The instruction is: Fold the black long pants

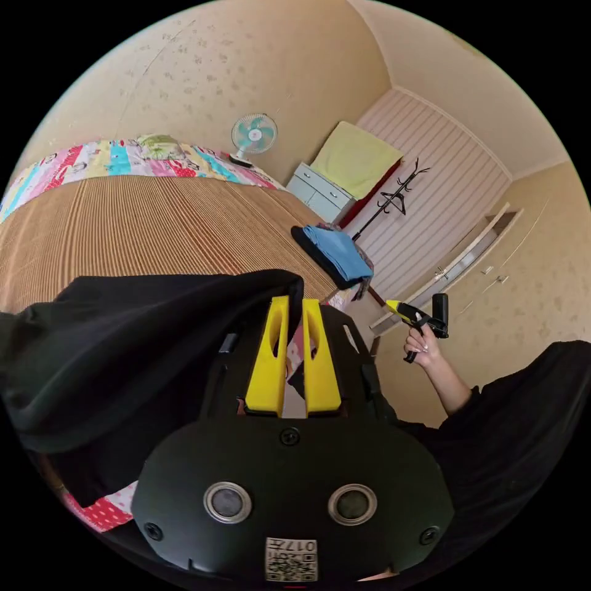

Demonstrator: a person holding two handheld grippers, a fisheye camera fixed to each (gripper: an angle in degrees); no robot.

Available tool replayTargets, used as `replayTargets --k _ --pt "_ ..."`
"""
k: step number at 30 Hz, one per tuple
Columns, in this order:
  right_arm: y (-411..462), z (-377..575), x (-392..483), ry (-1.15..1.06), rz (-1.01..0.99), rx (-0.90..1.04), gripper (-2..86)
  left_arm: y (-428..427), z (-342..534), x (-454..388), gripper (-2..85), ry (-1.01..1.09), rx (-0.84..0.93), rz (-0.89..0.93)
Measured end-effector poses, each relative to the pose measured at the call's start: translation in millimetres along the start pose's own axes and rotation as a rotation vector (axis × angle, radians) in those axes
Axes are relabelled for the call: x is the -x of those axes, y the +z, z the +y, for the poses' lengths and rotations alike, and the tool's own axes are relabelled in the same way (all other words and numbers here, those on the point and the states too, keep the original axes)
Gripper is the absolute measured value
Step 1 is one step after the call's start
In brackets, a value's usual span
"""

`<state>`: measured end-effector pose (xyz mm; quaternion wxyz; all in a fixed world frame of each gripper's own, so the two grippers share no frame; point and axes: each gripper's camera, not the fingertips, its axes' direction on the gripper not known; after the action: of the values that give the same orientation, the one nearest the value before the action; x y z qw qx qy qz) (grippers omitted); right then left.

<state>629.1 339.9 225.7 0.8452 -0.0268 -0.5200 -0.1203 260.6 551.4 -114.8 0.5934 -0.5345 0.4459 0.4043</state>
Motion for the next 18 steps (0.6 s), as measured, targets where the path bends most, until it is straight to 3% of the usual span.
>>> replayTargets --k 4,8,14,18 --pt "30 2 16 -0.057 0.033 0.138 2.5 42 70 -10 6.2 -0.047 0.139 0.024" --pt "80 -3 47 -0.173 -0.034 0.242 4.7 2 123 -13 6.6 -0.096 0.107 0.031" --pt "225 -58 129 -0.349 -0.397 0.404 10.5 -118 172 9 9.9 -0.298 -0.125 -0.182" --pt "345 -115 234 -0.465 -0.433 0.542 16.5 -193 203 48 11.0 -0.578 -0.482 -0.194"
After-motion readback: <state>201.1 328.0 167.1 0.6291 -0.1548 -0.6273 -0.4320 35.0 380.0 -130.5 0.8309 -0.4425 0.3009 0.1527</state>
